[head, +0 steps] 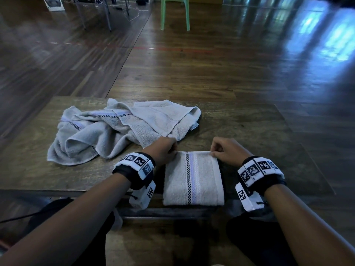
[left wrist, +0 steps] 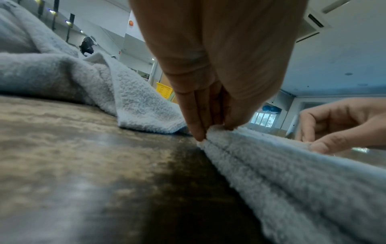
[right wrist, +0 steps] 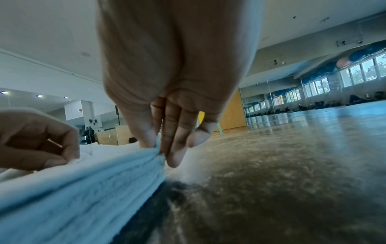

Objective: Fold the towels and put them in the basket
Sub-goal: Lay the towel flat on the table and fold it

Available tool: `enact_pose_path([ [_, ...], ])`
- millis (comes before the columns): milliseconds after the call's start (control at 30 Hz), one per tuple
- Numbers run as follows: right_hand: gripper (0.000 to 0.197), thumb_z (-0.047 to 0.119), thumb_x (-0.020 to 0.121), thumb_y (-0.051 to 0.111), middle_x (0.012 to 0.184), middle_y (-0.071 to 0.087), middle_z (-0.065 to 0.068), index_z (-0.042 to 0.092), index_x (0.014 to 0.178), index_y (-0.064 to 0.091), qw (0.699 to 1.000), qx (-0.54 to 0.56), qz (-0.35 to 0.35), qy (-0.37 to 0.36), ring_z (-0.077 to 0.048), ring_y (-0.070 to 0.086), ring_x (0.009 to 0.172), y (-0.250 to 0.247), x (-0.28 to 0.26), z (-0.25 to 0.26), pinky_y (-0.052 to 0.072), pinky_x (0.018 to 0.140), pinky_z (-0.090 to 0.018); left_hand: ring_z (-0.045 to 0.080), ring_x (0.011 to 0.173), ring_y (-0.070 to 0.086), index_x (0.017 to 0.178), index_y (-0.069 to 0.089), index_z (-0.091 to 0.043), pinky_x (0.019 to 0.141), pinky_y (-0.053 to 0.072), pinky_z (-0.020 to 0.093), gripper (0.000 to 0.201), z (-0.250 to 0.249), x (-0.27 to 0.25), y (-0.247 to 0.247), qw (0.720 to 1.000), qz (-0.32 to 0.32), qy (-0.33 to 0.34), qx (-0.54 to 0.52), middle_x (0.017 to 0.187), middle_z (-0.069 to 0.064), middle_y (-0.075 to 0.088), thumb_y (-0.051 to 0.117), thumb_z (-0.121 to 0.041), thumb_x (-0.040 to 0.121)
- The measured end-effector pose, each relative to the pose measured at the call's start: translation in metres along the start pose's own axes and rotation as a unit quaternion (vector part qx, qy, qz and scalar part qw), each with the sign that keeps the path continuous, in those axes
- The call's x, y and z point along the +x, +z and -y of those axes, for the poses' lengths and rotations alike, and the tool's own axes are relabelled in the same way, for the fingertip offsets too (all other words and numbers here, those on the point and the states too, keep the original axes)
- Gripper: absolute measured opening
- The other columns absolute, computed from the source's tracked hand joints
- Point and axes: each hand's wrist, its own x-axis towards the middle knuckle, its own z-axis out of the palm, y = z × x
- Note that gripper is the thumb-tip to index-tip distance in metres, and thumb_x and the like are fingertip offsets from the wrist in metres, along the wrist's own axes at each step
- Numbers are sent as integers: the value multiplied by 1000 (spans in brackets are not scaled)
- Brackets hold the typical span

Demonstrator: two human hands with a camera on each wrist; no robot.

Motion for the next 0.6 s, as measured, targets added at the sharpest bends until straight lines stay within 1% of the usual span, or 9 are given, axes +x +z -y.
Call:
enact_pose_path([
  [100, 9, 13, 86, 61, 84, 64, 2, 19, 83, 55, 1000, -5, -17, 10, -13, 62, 81, 5, 1, -1, 54, 76, -32, 19, 87, 52, 89, 52, -16, 71, 40, 27, 1, -3, -4, -1, 1000, -3, -8, 17, 102, 7, 60, 52, -15, 89],
  [167, 9, 15, 86, 59, 83, 62, 3, 21, 86, 52, 999, -25, -32, 16, -14, 61, 77, 9, 0, 1, 54, 74, -36, 21, 94, 54, 101, 54, -14, 76, 42, 30, 12, -11, -9, 0, 998, -17, -1, 60, 110, 5, 58, 49, -16, 90],
  [233, 6, 16, 87, 56, 86, 59, 4, 21, 86, 53, 995, -86, -51, 11, -17, 58, 76, 15, -2, 4, 53, 70, -38, 21, 105, 53, 115, 52, -15, 89, 40, 32, 23, -22, -17, 5, 992, -41, 32, 117, 120, 4, 54, 46, -19, 93],
  [300, 5, 15, 86, 57, 89, 52, 1, 20, 84, 57, 987, -137, -85, -15, -21, 56, 77, 24, -5, 6, 51, 69, -39, 20, 120, 46, 127, 46, -16, 107, 28, 37, 34, -35, -26, 16, 987, -47, 47, 147, 133, 4, 48, 42, -24, 94],
  [333, 7, 12, 86, 57, 91, 50, 0, 18, 84, 60, 984, -143, -99, -23, -22, 55, 78, 29, -7, 7, 51, 70, -41, 21, 130, 38, 134, 41, -15, 113, 20, 40, 40, -40, -31, 25, 987, -34, 36, 155, 141, 5, 42, 38, -29, 96],
  [400, 11, 10, 89, 52, 101, 49, -4, 13, 93, 62, 978, -177, -109, -20, -25, 52, 89, 35, -14, 11, 48, 76, -41, 21, 143, 16, 145, 23, -12, 118, 5, 45, 55, -46, -40, 43, 988, 5, -6, 152, 155, 7, 21, 26, -40, 98],
  [467, 21, 15, 93, 43, 117, 47, -7, 10, 107, 59, 968, -232, -93, -10, -27, 46, 105, 42, -22, 18, 43, 85, -40, 21, 146, -2, 149, 7, -10, 117, -3, 47, 72, -46, -46, 60, 989, 28, -45, 139, 158, 7, 2, 5, -54, 92],
  [533, 32, 24, 96, 36, 134, 41, -7, 10, 121, 52, 967, -245, -71, 15, -26, 36, 123, 48, -31, 27, 36, 96, -40, 19, 145, -12, 149, -2, -12, 116, -8, 49, 88, -44, -49, 72, 989, 20, -54, 136, 158, 6, -8, -14, -59, 76],
  [600, 45, 31, 99, 31, 149, 27, -9, 9, 137, 37, 973, -222, -41, 47, -26, 21, 139, 58, -37, 29, 27, 108, -42, 16, 144, -16, 149, -6, -14, 114, -15, 51, 90, -42, -50, 78, 990, -1, -59, 126, 158, 3, -12, -18, -58, 71],
])
